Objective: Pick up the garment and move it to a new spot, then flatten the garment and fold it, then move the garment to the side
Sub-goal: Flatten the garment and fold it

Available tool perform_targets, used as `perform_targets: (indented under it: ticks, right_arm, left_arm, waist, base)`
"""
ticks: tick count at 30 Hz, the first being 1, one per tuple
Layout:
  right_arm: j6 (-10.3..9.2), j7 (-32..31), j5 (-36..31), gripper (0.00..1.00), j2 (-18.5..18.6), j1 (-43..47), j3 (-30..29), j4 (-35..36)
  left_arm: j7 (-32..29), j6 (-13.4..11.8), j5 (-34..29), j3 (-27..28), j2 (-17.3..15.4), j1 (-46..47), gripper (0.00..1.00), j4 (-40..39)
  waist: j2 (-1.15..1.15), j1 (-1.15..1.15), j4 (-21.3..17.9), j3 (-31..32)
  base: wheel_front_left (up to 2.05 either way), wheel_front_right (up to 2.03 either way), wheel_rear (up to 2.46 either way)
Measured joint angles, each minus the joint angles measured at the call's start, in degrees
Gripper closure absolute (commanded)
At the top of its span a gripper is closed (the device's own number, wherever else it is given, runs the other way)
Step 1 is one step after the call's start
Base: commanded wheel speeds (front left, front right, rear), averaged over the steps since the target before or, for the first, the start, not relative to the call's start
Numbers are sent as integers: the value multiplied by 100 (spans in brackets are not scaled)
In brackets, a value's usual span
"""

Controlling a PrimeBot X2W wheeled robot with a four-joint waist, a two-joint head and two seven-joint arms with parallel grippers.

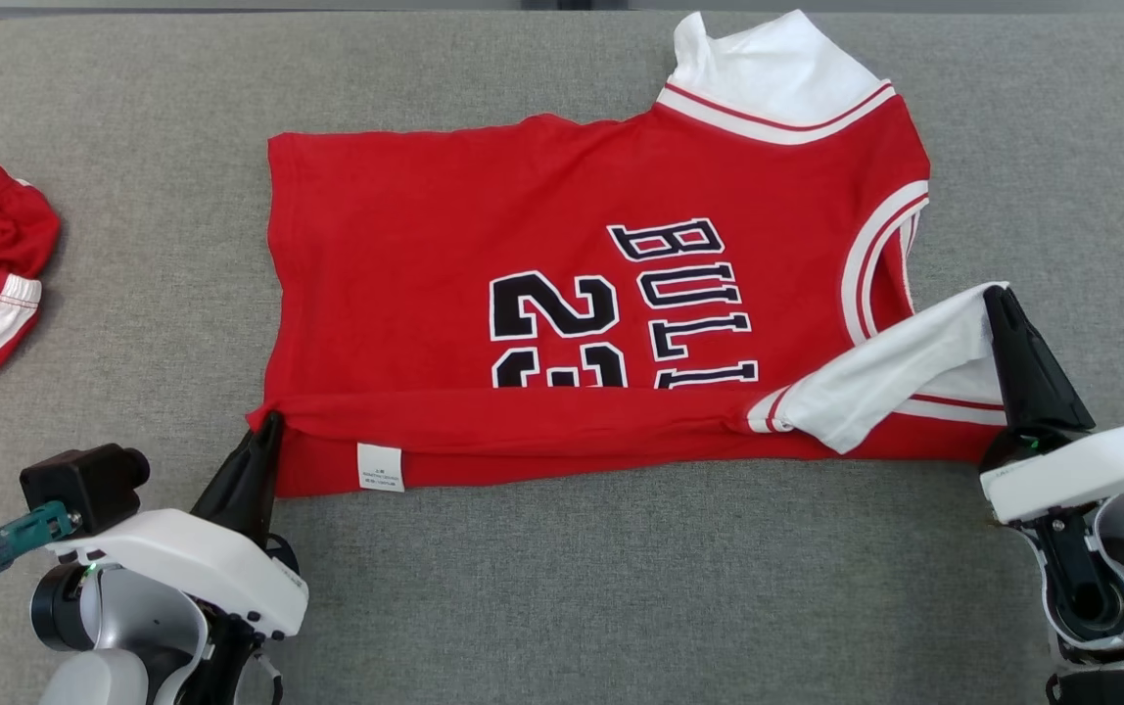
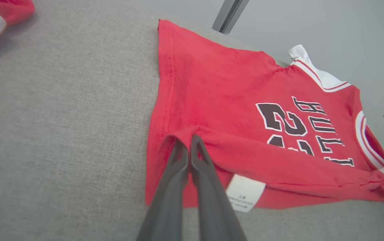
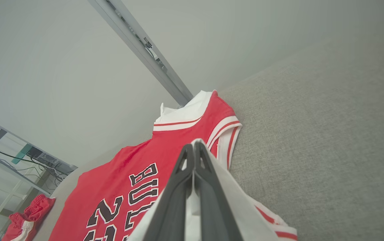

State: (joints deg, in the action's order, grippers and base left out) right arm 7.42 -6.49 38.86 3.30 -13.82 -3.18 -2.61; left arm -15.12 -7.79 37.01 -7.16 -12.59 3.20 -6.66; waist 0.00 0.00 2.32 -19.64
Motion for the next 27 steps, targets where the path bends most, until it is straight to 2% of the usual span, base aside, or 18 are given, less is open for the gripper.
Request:
perform_targets:
  ticks: [11, 12, 13, 14, 20, 27]
  right_arm:
    - [0, 269, 200, 100, 234, -1135, 176, -1265]
    - [0, 250, 229, 86, 233, -1193, 211, -1345]
    - [0, 249, 311, 31, 220, -1267, 243, -1426]
    - [0, 247, 314, 0, 235, -1337, 311, -1508]
    - [0, 675, 366, 0, 336, -1511, 506, -1630]
    - [0, 1748, -3, 0, 703, -1099, 624, -1183]
  left_arm:
    - [225, 179, 216, 14, 182, 523, 100, 753]
    - [260, 220, 224, 8, 207, 564, 70, 794]
    - [302, 229, 245, 4, 238, 599, 0, 833]
    - [323, 246, 245, -7, 252, 637, 0, 886]
    - [825, 227, 110, 43, 325, 728, 0, 1039]
    - [1863, 81, -423, 71, 423, 755, 0, 910]
  waist:
    - [0, 0, 89, -208]
    - [0, 0, 98, -217]
    - [0, 0, 104, -227]
    - [0, 0, 109, -235]
    - [0, 0, 124, -264]
    - [0, 0, 126, -141]
  base:
    - [0, 0, 0]
    - [0, 0, 0]
    - [0, 0, 0]
    - [0, 0, 0]
    - [0, 0, 0]
    - [0, 0, 0]
